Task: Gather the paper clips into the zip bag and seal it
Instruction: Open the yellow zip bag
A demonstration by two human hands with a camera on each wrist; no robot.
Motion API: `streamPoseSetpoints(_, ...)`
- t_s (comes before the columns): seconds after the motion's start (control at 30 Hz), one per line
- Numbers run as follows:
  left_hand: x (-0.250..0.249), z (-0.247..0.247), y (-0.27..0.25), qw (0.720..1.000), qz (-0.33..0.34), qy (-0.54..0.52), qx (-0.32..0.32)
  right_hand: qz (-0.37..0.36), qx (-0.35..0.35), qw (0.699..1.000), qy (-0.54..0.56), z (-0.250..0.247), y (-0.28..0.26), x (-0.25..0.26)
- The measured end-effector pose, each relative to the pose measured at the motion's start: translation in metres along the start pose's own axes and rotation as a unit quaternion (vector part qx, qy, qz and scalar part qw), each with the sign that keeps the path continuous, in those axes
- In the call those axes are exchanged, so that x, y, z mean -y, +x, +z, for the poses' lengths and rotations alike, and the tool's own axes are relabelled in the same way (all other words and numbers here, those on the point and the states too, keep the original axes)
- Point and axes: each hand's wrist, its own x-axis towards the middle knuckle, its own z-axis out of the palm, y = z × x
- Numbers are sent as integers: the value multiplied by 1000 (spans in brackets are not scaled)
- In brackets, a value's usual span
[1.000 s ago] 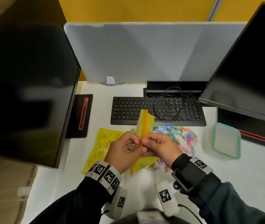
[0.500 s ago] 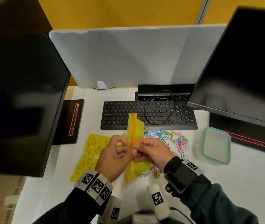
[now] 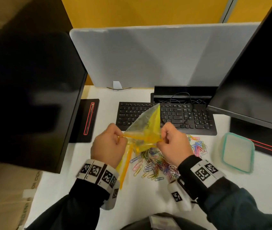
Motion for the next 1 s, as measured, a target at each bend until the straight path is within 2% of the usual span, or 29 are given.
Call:
streamPoseSetpoints(0.07,-3,-4,1,999,46,-15,-9,-14,19,999,-37,0,0,2)
streamPoseSetpoints(0.13,-10,2,-4,993,106,-38,24,-34,31,997,-54,8,0,6)
streamPoseSetpoints(0.23,-20,16,-18,981,169,-52,76,-46,-4,997,-68,20,1,9)
streamPoseSetpoints(0.3,-24,21,-26,976,189,-66,86,-30,-41,997,-64,23,6,9)
streamPoseSetpoints(0.37,-24,18,-25,976,192,-77,64,2,-52,996,-73,21,12,5)
streamPoseSetpoints(0.47,-17,5,-14,979,192,-64,22,27,-8,989,-145,15,16,-4)
streamPoseSetpoints(0.53,-17,0,-15,968,243,-20,54,31,1,985,-168,15,17,-9)
streamPoseSetpoints(0.63,-15,5,-19,945,292,27,143,68,1,995,-70,20,23,-15)
streamPoseSetpoints(0.7,-10,8,-15,941,270,58,195,97,41,994,41,21,23,-21)
streamPoseSetpoints(0.8,5,4,-10,925,250,120,260,142,96,971,166,16,17,-30)
streamPoseSetpoints(0.9,15,0,-10,905,280,142,287,168,122,951,230,8,16,-36)
streamPoseSetpoints(1.0,16,0,-6,905,314,120,261,133,152,949,243,9,22,-34)
